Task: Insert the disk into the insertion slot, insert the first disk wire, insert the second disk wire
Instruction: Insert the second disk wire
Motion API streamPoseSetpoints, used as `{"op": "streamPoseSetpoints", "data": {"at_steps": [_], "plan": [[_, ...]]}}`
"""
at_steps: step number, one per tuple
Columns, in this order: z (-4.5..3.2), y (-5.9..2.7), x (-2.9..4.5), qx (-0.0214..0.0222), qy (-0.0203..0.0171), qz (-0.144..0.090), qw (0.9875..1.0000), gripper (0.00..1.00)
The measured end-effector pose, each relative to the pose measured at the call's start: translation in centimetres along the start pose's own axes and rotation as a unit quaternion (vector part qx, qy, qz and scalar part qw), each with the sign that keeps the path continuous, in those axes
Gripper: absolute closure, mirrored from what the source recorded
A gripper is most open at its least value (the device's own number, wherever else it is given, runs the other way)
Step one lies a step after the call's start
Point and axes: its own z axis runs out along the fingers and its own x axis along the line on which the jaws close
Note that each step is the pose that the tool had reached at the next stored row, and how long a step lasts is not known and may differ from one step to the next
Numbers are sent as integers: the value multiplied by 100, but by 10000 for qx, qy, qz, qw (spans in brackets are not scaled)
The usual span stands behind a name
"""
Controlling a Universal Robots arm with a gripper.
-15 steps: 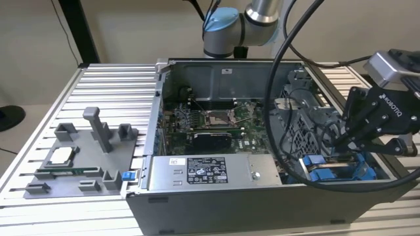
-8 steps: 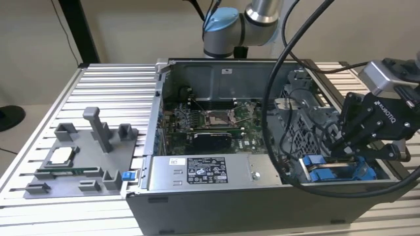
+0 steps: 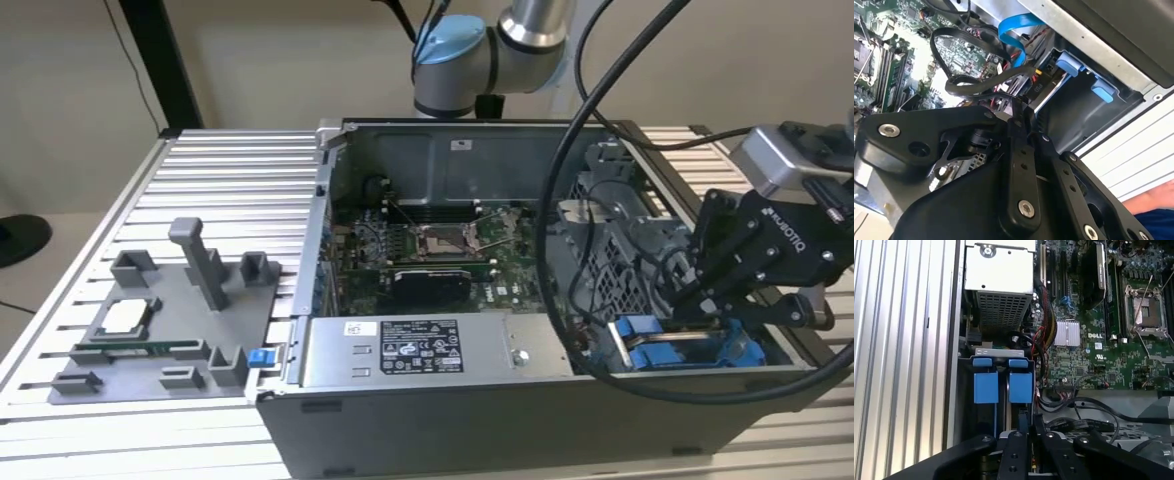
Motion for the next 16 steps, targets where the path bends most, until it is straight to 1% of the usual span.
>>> {"op": "streamPoseSetpoints", "data": {"at_steps": [6, 10, 11, 16], "plan": [[1, -15, 1, -2, -2, 0, 10000, 100], [31, -22, 5, -5, 3, 1, 10000, 100], [47, -25, 7, -7, -3, 0, 10000, 100], [61, -29, 9, -6, -1, 0, 10000, 100]]}}
